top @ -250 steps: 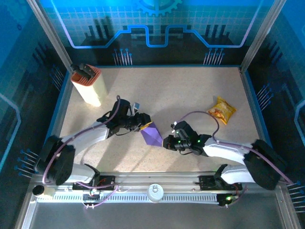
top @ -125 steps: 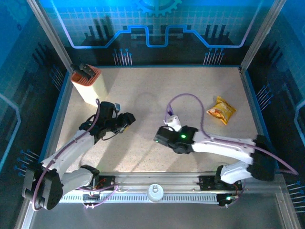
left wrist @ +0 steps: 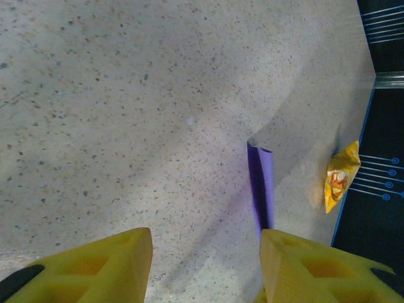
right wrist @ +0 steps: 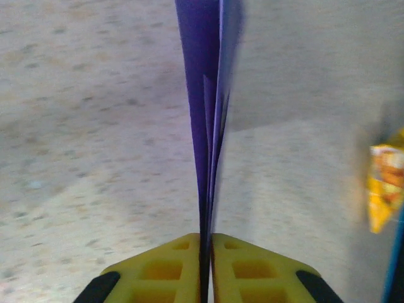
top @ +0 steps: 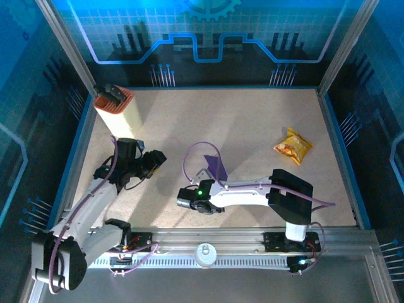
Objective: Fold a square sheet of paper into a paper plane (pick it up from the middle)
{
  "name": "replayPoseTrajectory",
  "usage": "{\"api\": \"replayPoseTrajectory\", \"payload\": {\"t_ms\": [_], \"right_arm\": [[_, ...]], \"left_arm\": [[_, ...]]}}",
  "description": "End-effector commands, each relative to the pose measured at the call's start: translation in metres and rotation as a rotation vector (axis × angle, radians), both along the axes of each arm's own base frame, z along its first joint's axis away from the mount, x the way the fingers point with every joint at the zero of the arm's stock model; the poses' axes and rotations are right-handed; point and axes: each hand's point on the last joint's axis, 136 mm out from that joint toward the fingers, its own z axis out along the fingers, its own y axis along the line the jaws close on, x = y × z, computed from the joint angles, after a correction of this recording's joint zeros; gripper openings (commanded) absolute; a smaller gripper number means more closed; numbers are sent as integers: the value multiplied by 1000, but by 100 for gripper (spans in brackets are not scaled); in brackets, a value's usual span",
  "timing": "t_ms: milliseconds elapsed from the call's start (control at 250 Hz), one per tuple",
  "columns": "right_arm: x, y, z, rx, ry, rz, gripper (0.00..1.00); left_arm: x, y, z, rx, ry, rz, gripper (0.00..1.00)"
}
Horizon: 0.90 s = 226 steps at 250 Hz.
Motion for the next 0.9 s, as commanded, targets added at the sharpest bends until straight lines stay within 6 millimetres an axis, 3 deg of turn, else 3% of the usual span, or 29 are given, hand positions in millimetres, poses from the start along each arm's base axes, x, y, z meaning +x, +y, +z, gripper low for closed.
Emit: {"api": "replayPoseTrajectory", "payload": {"t_ms": [0, 112, 188, 300, 360, 424, 491, 687, 899], "right_arm": [[-19, 54, -10, 234, 165, 143, 20], [-29, 80, 7, 469, 262, 198, 47], [-25, 85, 30, 660, 279, 184, 49], [-3, 71, 55, 952, 301, 86, 49], [7, 56, 49, 1086, 366, 1, 45], [20, 42, 39, 1172, 418, -104, 28], [29, 31, 24, 1189, 450, -187, 24], [31, 43, -12, 1176, 588, -264, 13], [24, 35, -64, 1133, 625, -506, 13]], "left_arm": [[-12, 0, -10, -8, 42, -29, 49], [-11, -3, -9, -24, 34, -41, 50], [-11, -6, -6, -34, 23, -58, 50], [-10, -14, -3, -77, 12, -94, 51], [-9, -20, -3, -112, 7, -115, 51], [-9, -26, -3, -144, 1, -135, 51], [-10, -29, -5, -153, 7, -146, 51], [-17, -37, -18, -156, 52, -166, 50], [-22, -44, -21, -157, 66, -185, 47]]}}
